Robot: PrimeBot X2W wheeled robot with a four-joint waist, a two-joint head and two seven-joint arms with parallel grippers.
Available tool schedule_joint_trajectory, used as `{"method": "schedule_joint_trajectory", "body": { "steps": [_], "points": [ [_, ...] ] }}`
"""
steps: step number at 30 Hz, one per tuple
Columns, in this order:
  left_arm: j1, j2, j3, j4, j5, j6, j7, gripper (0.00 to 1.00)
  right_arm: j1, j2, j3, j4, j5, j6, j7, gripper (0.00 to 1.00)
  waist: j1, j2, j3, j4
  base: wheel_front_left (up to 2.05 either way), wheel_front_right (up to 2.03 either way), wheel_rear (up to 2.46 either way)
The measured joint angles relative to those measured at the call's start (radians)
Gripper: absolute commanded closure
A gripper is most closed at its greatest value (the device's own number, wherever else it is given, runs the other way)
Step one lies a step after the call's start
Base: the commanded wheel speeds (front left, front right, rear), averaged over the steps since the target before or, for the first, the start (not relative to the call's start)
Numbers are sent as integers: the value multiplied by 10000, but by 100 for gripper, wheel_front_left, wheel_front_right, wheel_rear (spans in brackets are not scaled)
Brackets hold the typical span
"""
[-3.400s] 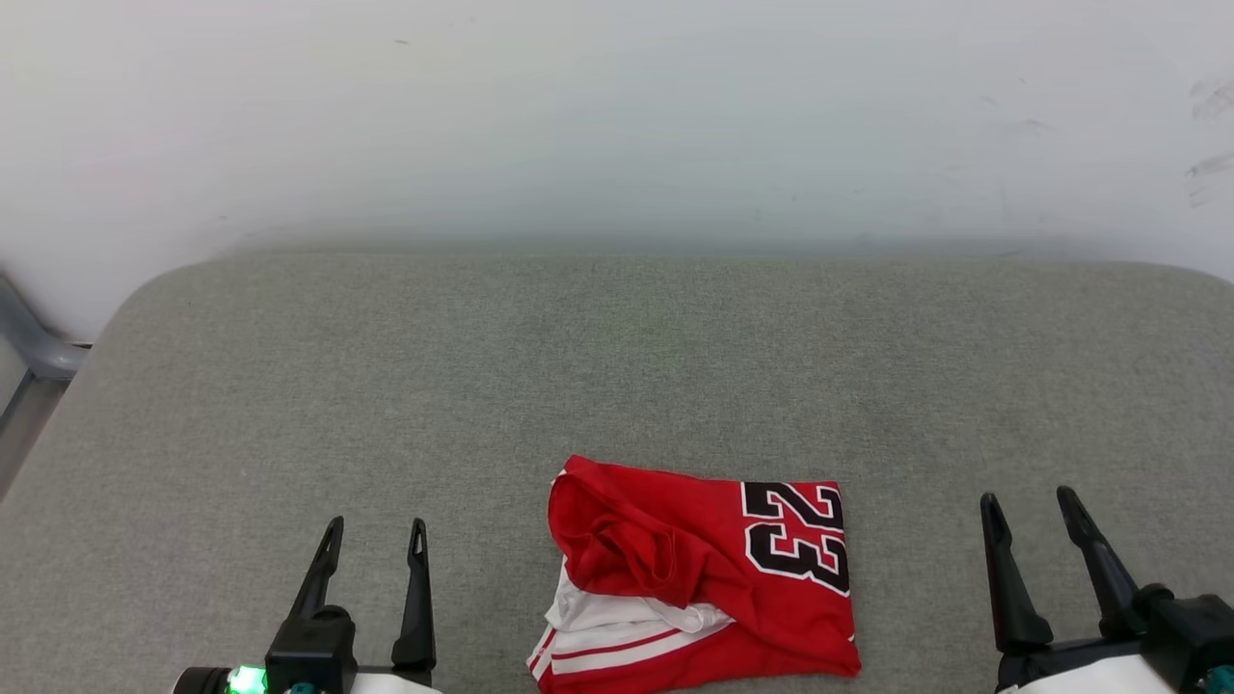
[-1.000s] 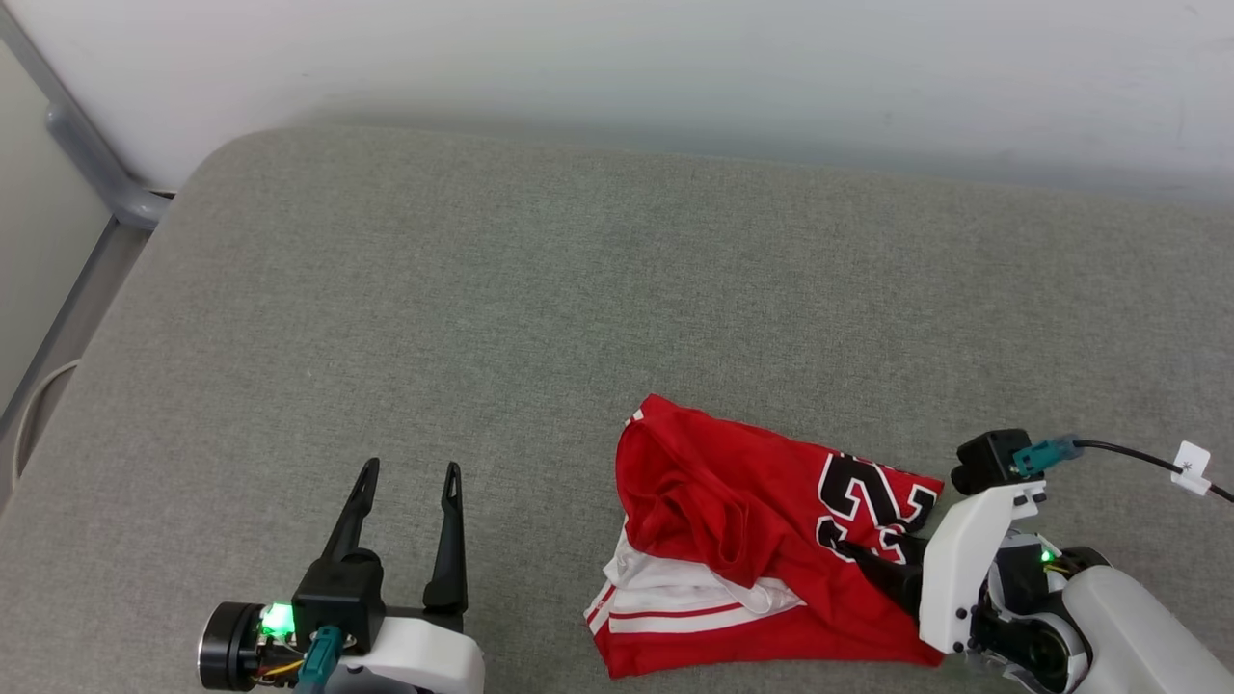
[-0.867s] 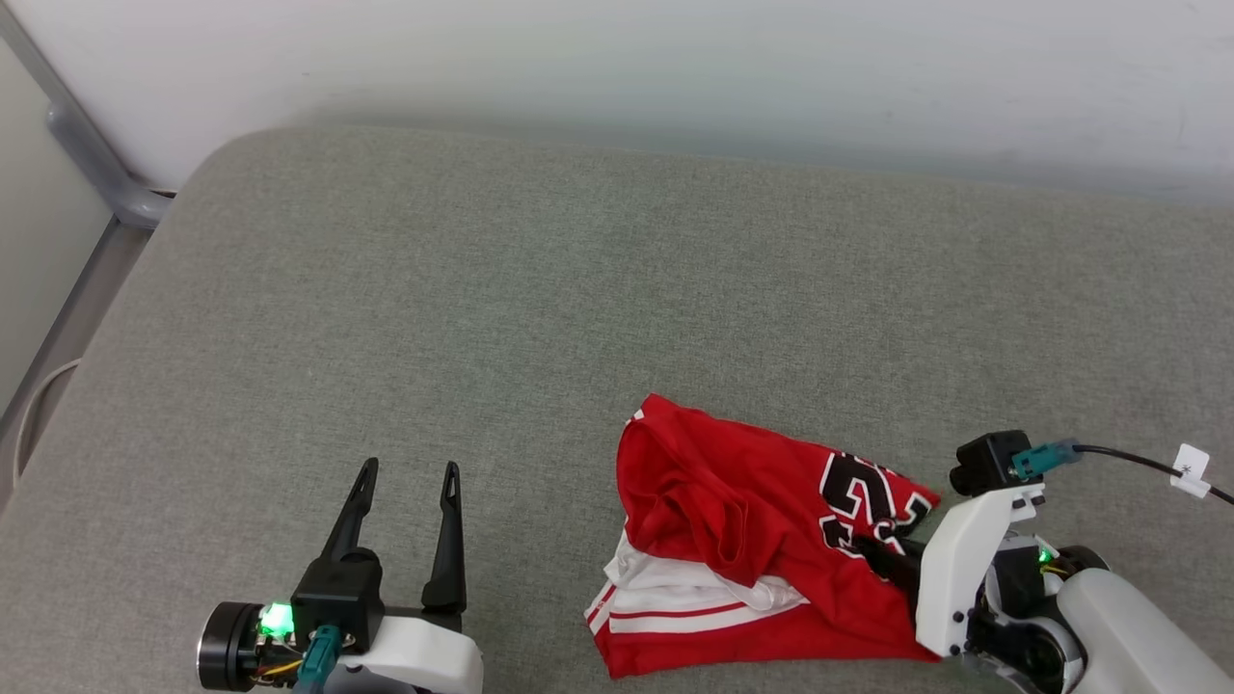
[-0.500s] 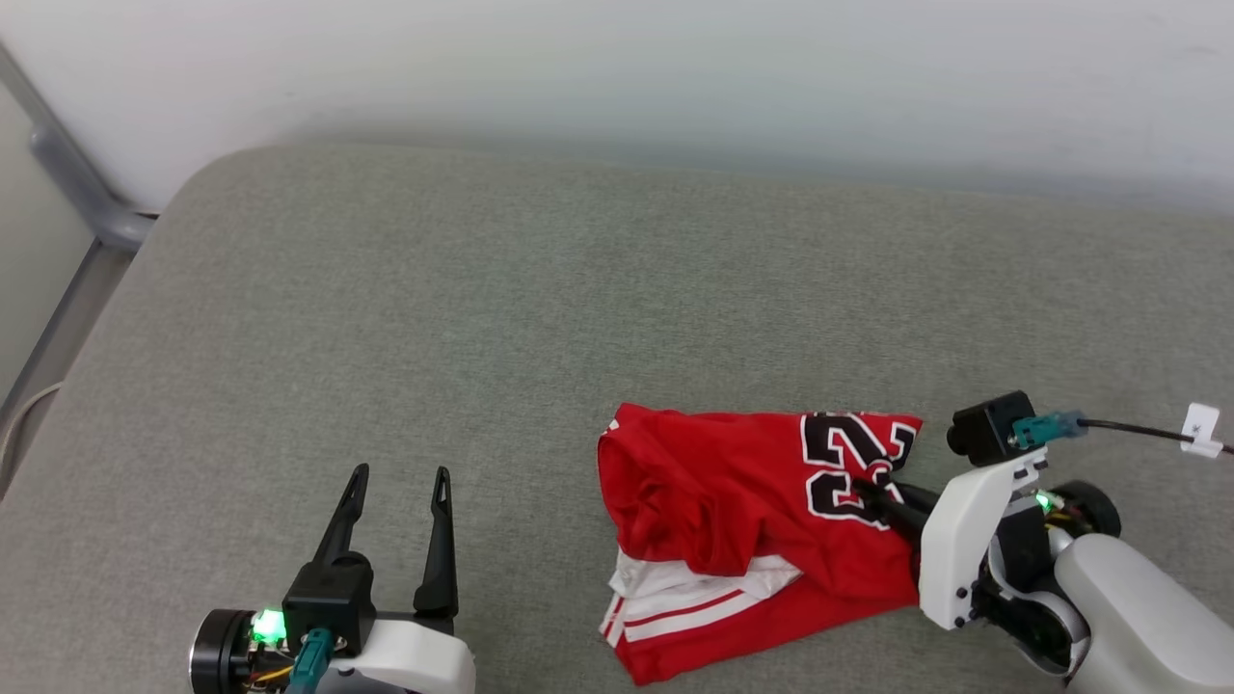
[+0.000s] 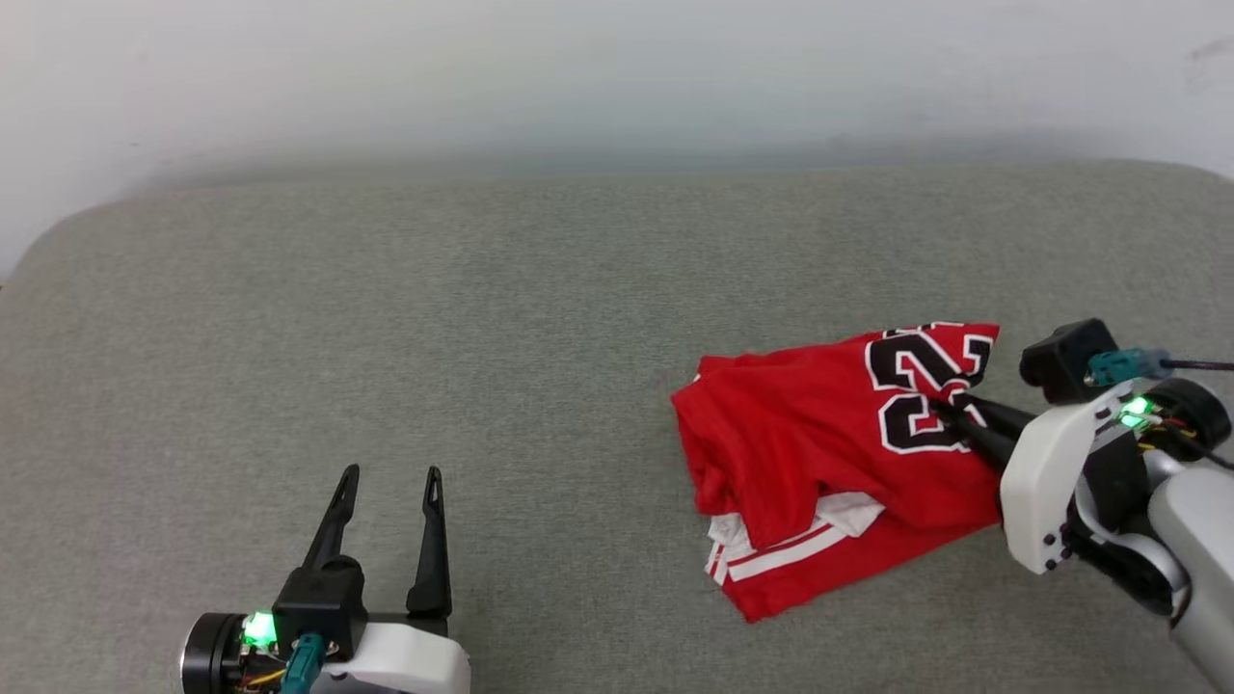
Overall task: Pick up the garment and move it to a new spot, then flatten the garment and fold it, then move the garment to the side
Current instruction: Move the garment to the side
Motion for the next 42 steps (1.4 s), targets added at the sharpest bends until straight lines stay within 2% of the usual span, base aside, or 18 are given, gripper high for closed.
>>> {"method": "schedule_joint_trajectory", "body": {
  "steps": [11, 16, 21, 28, 42],
  "points": [
    [-683, 75, -8, -278, 205, -2, 0, 0, -856, -1001, -965, -251, -190, 0, 372, 100, 0, 0, 870, -1134, 0, 0, 0],
    [-1160, 134, -155, -477, 362, -17, 0, 0, -1383, -1883, -1367, 297, -176, 2, 571, 100, 1, 0, 1597, -1280, 0, 0, 0],
    [-1681, 249, -268, -773, 422, -15, 0, 0, -1894, -2800, -1499, 1189, -575, 4, 748, 100, 2, 0, 2428, -1275, 0, 0, 0],
    [-2220, 251, -558, -1016, 447, 36, 0, 0, -2416, -3423, -2153, 2614, -456, 2, 696, 100, 1, 0, 3417, -1051, 0, 0, 0],
    [-2662, 280, -844, -1248, 439, 196, 0, 0, -3395, -3661, -3308, 4934, -1250, 4, 477, 100, 1, 0, 4110, -406, 0, 0, 0]
  ]
}}
